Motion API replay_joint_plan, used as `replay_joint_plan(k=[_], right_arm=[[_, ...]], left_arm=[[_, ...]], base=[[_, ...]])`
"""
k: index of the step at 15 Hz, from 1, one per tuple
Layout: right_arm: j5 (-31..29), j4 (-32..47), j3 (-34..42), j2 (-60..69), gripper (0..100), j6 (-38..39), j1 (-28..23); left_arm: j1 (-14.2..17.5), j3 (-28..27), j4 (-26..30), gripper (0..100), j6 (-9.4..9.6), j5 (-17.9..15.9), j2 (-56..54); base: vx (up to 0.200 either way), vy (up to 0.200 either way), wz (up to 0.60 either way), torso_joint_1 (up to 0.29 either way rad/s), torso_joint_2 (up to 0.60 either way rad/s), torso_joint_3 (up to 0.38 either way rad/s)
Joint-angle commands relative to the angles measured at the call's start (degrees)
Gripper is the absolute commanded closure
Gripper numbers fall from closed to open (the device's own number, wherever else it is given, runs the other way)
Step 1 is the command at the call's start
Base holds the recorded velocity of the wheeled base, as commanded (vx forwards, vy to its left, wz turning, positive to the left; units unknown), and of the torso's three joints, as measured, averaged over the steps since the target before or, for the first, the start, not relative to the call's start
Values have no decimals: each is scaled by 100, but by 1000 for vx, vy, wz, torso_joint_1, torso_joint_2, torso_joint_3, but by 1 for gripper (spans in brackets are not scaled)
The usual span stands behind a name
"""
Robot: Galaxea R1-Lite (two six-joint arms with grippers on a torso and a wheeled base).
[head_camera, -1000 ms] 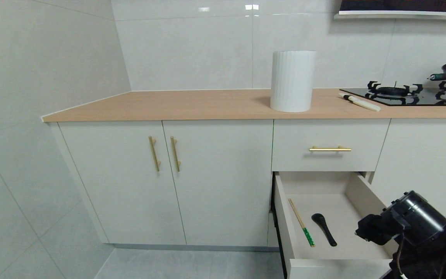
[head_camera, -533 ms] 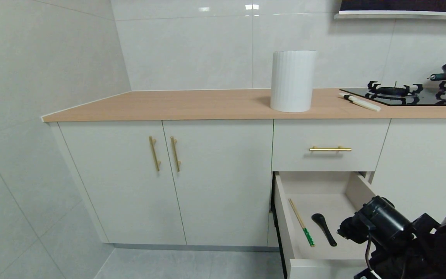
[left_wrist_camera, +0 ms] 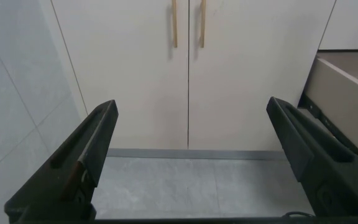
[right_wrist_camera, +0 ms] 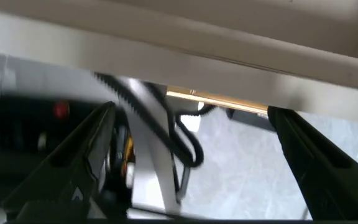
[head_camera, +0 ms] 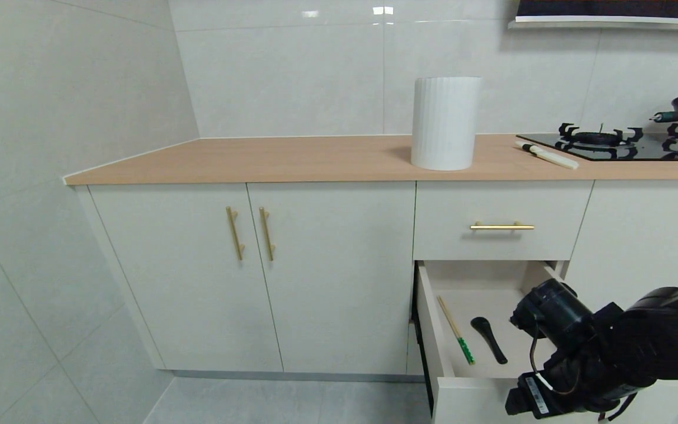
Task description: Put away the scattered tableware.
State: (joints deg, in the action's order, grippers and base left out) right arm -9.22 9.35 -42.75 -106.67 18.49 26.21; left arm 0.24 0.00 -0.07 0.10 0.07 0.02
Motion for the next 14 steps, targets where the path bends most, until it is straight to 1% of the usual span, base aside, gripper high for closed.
replay_joint_plan(k=[1,3,5,7,12,13,14], right_arm=[[-80,14,-181,-153,0,40,-125],[-80,-135,-277,-214,0,49,-309],[-89,-610,-304,-451,0,14,-617],[-89,-1023,-409,-750,0,-12,-819],[-45,-1594,-1367,-1638,0,-215,-1127],[-36,-1823,-1569,-1866,0,-232,-1224],[-36,-1823,-1569,-1866,0,-232,-1224]], left_arm=[[2,0,-1,0,-1,1,-2],[2,0,-1,0,-1,1,-2],[2,0,-1,0,-1,1,-2],[2,0,-1,0,-1,1,-2],[2,0,-1,0,-1,1,-2],[2,0,-1,0,-1,1,-2],[2,0,-1,0,-1,1,-2]], base=[[0,0,0,0,0,0],[0,0,0,0,0,0],[0,0,0,0,0,0],[0,0,0,0,0,0],[0,0,0,0,0,0],[0,0,0,0,0,0],[0,0,0,0,0,0]])
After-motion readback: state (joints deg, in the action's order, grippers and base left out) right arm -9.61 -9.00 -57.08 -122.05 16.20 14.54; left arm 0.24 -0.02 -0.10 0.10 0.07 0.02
